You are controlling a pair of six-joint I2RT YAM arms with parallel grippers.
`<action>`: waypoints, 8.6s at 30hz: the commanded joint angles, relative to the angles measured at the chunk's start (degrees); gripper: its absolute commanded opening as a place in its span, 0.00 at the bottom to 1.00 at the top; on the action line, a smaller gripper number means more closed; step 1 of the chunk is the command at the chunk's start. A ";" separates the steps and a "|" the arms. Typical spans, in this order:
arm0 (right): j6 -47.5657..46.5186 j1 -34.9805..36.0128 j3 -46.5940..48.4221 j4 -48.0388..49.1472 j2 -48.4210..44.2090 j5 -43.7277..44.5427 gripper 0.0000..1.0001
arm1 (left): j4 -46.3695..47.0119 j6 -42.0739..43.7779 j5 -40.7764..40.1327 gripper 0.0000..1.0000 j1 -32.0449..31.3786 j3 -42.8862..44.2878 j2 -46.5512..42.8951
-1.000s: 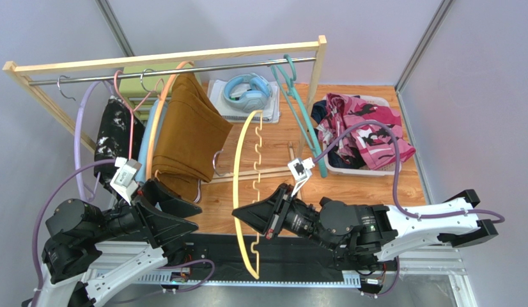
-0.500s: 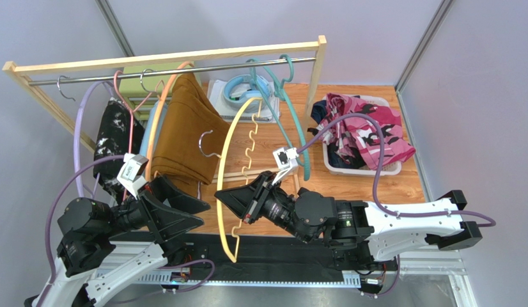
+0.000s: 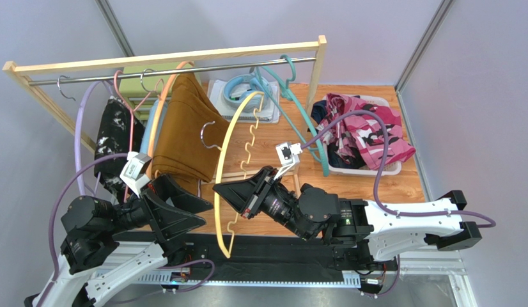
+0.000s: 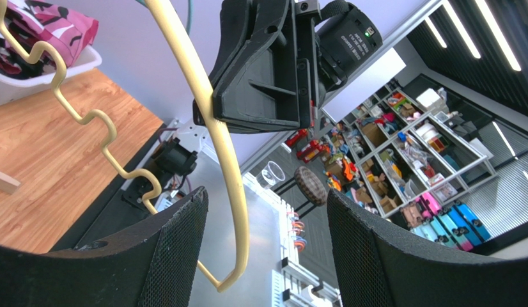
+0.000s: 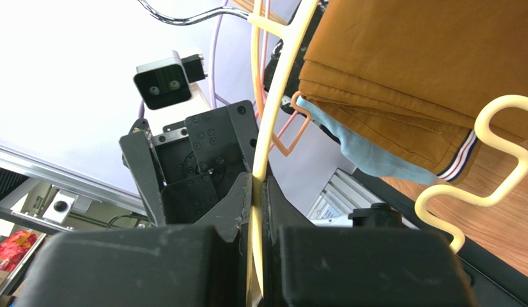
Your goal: Remove the trousers from the hanger
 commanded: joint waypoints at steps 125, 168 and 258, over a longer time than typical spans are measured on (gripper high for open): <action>-21.63 -0.93 9.39 -36.00 -23.13 -5.39 0.77 | 10.24 7.31 -3.29 0.53 6.50 22.11 42.85; -25.59 -1.01 21.09 -37.59 0.78 -9.96 0.78 | -50.59 42.55 -45.04 0.79 6.58 47.07 27.99; -39.83 -2.77 8.26 -26.42 -6.34 7.44 0.85 | 61.22 79.74 -31.60 0.00 8.25 -12.26 6.37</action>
